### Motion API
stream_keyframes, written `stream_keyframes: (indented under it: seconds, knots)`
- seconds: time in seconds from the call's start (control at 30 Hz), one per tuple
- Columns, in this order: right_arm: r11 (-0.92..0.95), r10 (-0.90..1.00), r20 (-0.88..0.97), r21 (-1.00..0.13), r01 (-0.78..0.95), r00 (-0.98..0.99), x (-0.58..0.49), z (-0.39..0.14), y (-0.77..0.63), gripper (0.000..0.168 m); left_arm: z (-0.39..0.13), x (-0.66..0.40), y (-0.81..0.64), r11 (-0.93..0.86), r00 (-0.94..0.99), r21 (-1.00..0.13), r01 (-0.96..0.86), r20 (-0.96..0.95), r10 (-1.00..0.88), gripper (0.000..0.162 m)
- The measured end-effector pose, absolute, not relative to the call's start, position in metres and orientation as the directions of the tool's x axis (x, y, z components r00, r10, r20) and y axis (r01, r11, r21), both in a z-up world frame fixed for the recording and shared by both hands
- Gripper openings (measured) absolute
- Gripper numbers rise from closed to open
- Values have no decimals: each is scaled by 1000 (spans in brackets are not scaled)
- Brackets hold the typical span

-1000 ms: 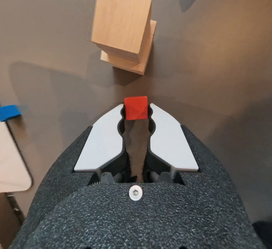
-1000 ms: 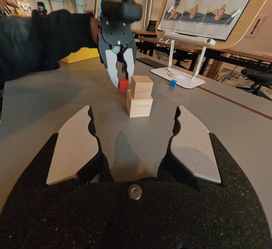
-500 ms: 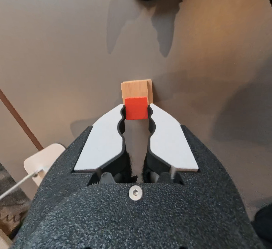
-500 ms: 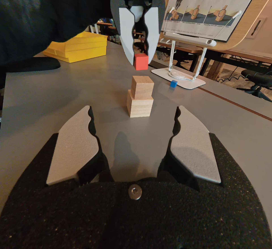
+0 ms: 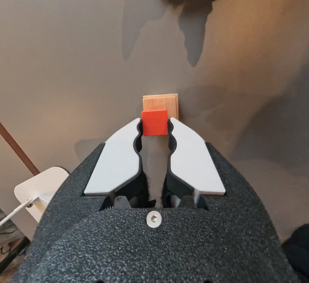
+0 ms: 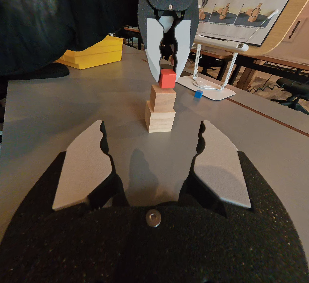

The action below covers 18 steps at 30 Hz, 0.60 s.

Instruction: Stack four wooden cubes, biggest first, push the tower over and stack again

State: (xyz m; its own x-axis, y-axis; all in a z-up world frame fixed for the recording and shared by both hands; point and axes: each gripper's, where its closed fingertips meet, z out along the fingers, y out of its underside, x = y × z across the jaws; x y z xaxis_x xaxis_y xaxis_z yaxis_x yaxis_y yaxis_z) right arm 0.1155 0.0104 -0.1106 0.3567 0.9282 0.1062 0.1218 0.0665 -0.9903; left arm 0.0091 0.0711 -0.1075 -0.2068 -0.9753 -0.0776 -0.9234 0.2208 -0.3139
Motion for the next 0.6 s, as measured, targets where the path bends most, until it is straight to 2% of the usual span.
stream_keyframes:
  seconds: [0.5,0.6]
  knots:
    - [67,928,106,-991,119,358,116,-110,10,104,-113,17,65,184,-178,-343,-921,-52,-983,28]
    - [66,928,105,-991,118,358,116,-110,10,104,-112,18,64,166,-165,-363,-917,-35,-986,45]
